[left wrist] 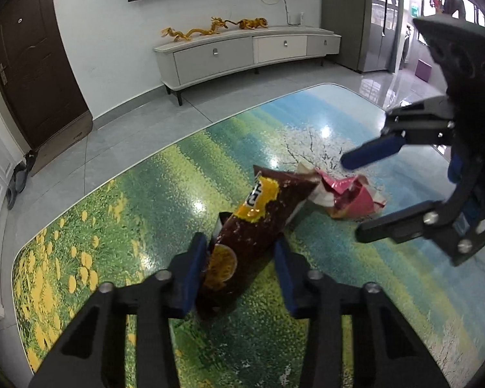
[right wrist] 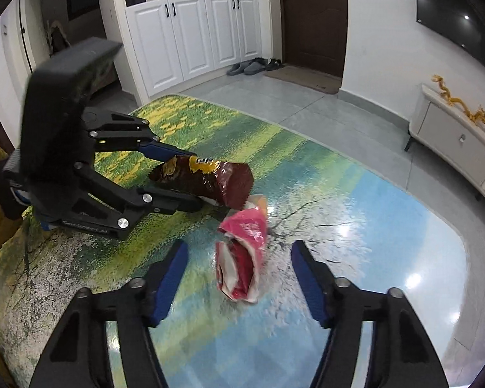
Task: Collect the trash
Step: 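Grasp the brown chip bag with the left tool while the right tool grasps the red wrapper, then carry both items over the bin and open both tools to drop them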
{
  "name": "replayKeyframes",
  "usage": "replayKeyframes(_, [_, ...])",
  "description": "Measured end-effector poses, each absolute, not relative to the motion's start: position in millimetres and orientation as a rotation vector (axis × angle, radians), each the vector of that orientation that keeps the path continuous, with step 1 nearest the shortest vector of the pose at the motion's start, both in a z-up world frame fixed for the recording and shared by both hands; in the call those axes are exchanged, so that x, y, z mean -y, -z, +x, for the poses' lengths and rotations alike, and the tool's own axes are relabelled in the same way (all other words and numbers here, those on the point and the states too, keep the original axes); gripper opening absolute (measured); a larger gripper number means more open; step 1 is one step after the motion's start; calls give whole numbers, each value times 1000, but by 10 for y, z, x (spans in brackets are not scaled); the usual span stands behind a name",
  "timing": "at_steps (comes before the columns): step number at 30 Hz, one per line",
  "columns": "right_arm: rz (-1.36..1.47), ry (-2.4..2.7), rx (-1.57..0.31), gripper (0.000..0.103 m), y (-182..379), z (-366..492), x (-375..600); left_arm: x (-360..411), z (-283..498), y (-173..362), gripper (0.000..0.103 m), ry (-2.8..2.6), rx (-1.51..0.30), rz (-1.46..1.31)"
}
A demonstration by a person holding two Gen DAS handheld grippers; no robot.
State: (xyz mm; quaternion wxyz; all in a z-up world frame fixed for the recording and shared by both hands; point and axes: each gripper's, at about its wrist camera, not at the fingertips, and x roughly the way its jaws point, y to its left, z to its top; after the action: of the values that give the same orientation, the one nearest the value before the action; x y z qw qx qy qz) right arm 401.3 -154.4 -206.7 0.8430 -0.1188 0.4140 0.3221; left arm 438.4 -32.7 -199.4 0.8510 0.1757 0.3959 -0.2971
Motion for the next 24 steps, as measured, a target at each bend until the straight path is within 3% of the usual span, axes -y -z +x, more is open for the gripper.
replayKeyframes(4, [-250, -683, -896, 31, 2149, 4012, 1496, 253, 4315, 1962, 27, 614, -839, 315])
replayKeyframes(13, [-235, -684, -905, 30, 2104, 3577, 1506, 38, 3740, 1813, 24, 564, -812, 194])
replayKeyframes(24, [-161, -659, -831, 30, 1663, 2399, 1824, -139, 2570, 1315, 24, 543, -731, 131])
